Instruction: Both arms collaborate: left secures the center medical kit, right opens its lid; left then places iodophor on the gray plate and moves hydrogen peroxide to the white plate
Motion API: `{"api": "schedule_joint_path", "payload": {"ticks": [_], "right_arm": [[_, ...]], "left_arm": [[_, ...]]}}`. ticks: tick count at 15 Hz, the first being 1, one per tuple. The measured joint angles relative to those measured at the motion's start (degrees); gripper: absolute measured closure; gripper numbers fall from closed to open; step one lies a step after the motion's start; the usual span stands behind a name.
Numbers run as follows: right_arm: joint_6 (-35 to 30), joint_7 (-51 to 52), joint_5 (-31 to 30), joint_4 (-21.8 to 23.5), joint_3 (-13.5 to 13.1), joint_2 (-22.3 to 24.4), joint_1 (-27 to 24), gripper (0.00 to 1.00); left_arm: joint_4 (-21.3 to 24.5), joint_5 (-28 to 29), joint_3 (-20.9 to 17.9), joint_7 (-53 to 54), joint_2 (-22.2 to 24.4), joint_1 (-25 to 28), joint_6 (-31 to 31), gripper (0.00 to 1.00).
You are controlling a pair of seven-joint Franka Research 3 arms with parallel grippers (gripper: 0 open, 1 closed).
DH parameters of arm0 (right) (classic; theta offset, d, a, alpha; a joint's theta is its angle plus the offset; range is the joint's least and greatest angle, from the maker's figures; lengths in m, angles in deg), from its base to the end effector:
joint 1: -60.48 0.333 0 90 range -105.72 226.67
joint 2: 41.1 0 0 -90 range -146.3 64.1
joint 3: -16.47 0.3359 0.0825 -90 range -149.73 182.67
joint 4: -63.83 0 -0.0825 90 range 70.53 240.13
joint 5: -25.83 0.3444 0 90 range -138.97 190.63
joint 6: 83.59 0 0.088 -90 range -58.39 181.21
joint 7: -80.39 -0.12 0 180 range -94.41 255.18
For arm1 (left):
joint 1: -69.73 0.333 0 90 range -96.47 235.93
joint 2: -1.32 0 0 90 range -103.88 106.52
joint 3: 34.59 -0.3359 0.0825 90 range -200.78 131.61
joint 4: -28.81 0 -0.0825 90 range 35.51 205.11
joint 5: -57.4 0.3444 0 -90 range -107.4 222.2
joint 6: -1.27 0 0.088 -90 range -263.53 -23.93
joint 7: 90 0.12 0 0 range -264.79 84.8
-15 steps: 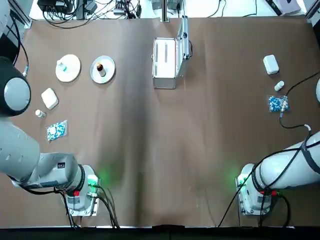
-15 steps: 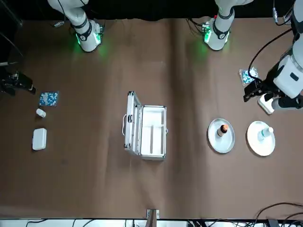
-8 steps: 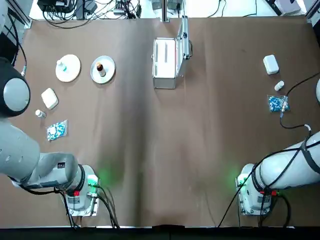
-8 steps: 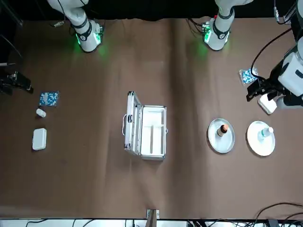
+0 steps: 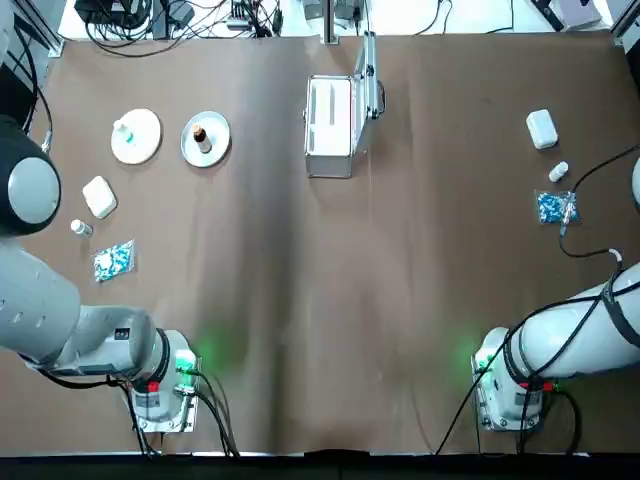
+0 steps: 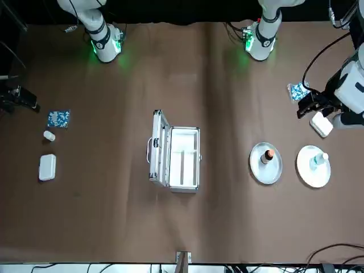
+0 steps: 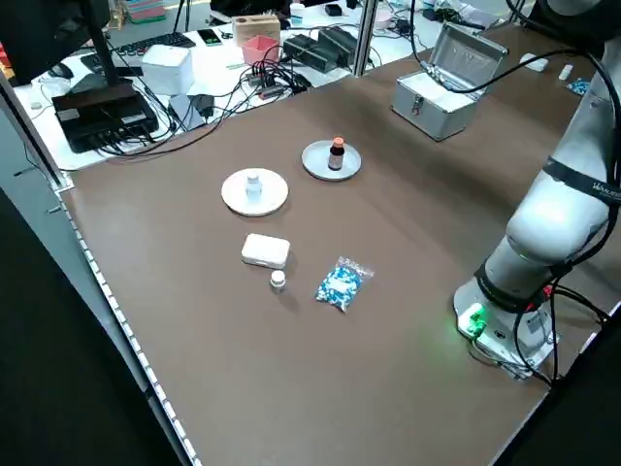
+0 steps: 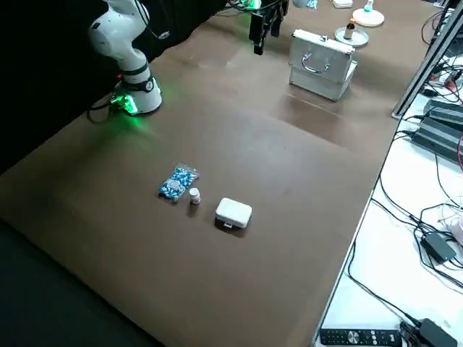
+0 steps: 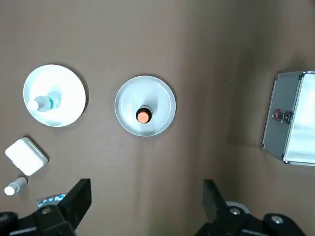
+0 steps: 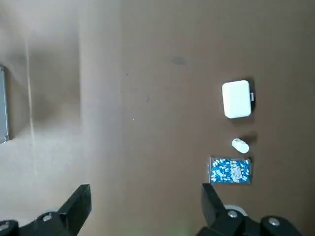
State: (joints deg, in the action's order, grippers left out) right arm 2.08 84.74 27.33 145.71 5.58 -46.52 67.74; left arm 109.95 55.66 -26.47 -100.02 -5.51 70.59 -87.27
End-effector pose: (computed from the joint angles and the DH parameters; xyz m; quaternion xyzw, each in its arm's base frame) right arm 0.5375 -0.0249 0.6366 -0.9999 -0.0074 0.0131 0.0051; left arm 0.5478 -0.0679 0.6330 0.9994 0.0241 0.0020 0.0241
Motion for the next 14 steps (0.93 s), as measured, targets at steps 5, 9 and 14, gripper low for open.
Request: {"api": "schedule_joint_path", "payload": {"ticks": [5,9,14], "right_arm": [[0.0,0.0,-0.1,-0.1,0.0,0.0,0.0,0.01],[0.0,0.0,-0.1,-0.1,0.0,0.0,0.0,0.01],[0.0,0.0,-0.2,-0.1,-0.1,0.0,-0.1,0.01]], "left_arm": [[0.3,1.7,-0.1,0.0,0.0,-0.1,0.1,0.00],[0.4,4.2,0.1,0.0,0.0,-0.9,0.1,0.00],[0.4,4.4,0.4,0.0,0.0,-1.1,0.1,0.00]]}}
